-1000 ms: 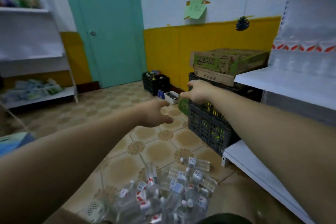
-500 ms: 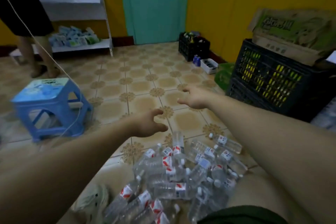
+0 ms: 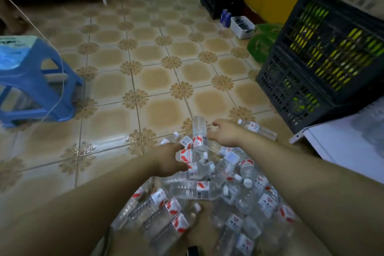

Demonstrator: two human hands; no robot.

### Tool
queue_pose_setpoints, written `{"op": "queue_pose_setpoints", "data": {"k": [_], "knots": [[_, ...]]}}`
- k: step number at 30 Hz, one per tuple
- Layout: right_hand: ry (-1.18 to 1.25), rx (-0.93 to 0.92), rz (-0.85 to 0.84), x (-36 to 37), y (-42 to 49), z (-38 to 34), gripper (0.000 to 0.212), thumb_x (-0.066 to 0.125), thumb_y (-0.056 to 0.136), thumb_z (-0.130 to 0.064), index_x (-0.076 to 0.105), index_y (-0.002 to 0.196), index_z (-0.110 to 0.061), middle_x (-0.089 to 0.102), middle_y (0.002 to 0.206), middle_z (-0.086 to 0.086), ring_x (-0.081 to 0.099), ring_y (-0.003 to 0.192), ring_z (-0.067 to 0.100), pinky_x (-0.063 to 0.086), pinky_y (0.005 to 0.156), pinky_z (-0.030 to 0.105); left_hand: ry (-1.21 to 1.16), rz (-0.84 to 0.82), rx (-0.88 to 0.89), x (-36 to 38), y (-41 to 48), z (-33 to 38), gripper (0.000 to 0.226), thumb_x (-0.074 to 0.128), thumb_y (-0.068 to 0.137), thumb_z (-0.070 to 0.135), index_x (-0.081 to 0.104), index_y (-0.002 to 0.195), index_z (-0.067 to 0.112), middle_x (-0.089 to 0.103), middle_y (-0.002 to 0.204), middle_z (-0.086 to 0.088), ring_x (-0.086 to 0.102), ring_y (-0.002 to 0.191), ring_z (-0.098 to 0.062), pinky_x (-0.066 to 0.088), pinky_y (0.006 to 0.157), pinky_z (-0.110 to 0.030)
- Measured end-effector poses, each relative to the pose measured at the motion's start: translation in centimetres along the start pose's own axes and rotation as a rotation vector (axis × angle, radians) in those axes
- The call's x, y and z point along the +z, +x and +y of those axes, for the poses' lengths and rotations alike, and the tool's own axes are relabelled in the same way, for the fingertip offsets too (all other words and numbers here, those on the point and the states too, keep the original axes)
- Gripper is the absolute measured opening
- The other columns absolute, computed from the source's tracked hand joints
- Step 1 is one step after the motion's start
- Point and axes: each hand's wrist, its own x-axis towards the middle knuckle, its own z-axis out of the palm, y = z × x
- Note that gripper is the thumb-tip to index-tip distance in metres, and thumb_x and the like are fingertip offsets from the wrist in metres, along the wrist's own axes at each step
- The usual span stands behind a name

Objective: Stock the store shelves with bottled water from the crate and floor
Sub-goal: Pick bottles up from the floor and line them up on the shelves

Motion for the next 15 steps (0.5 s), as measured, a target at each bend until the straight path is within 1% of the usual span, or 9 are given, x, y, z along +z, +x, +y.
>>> {"op": "queue_pose_setpoints", "data": {"k": [2, 4, 7, 10, 11, 13, 14, 15], "knots": [[0.028, 0.03, -0.037, 1.9, 1.1, 1.8, 0.069, 0.053, 0.097, -0.043, 0.026, 0.153, -0.014, 0.032, 0.156, 0.006, 0.043, 0.133, 0.028, 0.04, 0.1, 0.033, 0.006, -0.052, 0.008, 2.2, 2.0, -0.6, 0.074, 0.059, 0.09, 0.047, 0.025, 0.151, 0.021, 0.025, 0.158, -0.002, 0.027, 0.143, -0.022, 0.025, 0.114, -0.035], [0.09, 0.068, -0.059, 4.2, 2.3, 3.7, 0.064, 0.054, 0.097, -0.039, 0.029, 0.151, -0.015, 0.036, 0.153, 0.007, 0.046, 0.13, 0.028, 0.04, 0.094, 0.03, -0.002, -0.104, 0.003, 4.5, 4.1, -1.3, 0.074, 0.059, 0.09, 0.046, 0.026, 0.151, 0.021, 0.026, 0.158, -0.002, 0.027, 0.143, -0.022, 0.025, 0.114, -0.035], [0.133, 0.114, -0.093, 8.1, 4.3, 6.7, 0.064, 0.054, 0.097, -0.04, 0.03, 0.151, -0.014, 0.04, 0.151, 0.008, 0.051, 0.121, 0.028, 0.041, 0.09, 0.031, -0.001, -0.124, -0.003, 7.8, 7.3, -2.3, 0.074, 0.061, 0.089, 0.044, 0.026, 0.15, 0.022, 0.027, 0.157, -0.003, 0.028, 0.142, -0.023, 0.026, 0.115, -0.037], [0.186, 0.137, -0.082, 11.6, 6.6, 9.2, 0.065, 0.054, 0.097, -0.04, 0.026, 0.153, -0.021, 0.039, 0.152, 0.005, 0.053, 0.101, 0.023, 0.039, 0.077, 0.028, -0.008, -0.069, -0.028, 10.7, 10.7, -3.9, 0.076, 0.066, 0.086, 0.042, 0.027, 0.15, 0.025, 0.029, 0.156, -0.003, 0.03, 0.141, -0.026, 0.029, 0.115, -0.044], [0.226, 0.154, -0.072, 12.6, 7.5, 9.8, 0.066, 0.054, 0.096, -0.04, 0.024, 0.153, -0.023, 0.038, 0.152, 0.005, 0.054, 0.1, 0.023, 0.038, 0.075, 0.027, 0.012, -0.042, -0.038, 11.6, 11.7, -4.5, 0.078, 0.067, 0.085, 0.041, 0.026, 0.15, 0.025, 0.029, 0.156, -0.004, 0.03, 0.141, -0.027, 0.03, 0.114, -0.046], [0.309, 0.181, -0.049, 14.2, 9.2, 10.4, 0.066, 0.053, 0.097, -0.04, 0.024, 0.153, -0.023, 0.039, 0.151, 0.006, 0.054, 0.109, 0.025, 0.038, 0.077, 0.027, 0.05, 0.006, -0.055, 13.1, 13.7, -6.1, 0.083, 0.07, 0.082, 0.04, 0.023, 0.15, 0.026, 0.031, 0.154, -0.005, 0.032, 0.14, -0.029, 0.032, 0.112, -0.047], [0.363, 0.197, -0.047, 15.0, 10.0, 10.6, 0.064, 0.053, 0.097, -0.04, 0.027, 0.152, -0.021, 0.042, 0.147, 0.007, 0.054, 0.11, 0.025, 0.039, 0.079, 0.027, 0.06, 0.015, -0.071, 13.8, 14.5, -7.0, 0.085, 0.071, 0.081, 0.04, 0.023, 0.15, 0.026, 0.032, 0.153, -0.007, 0.033, 0.138, -0.03, 0.033, 0.112, -0.047], [0.43, 0.216, -0.06, 15.9, 10.9, 10.8, 0.057, 0.053, 0.098, -0.039, 0.032, 0.148, -0.019, 0.048, 0.139, 0.006, 0.055, 0.105, 0.022, 0.04, 0.077, 0.025, 0.078, 0.006, -0.096, 14.5, 15.3, -7.9, 0.087, 0.073, 0.08, 0.039, 0.022, 0.151, 0.025, 0.033, 0.152, -0.008, 0.035, 0.136, -0.032, 0.035, 0.11, -0.047]]}}
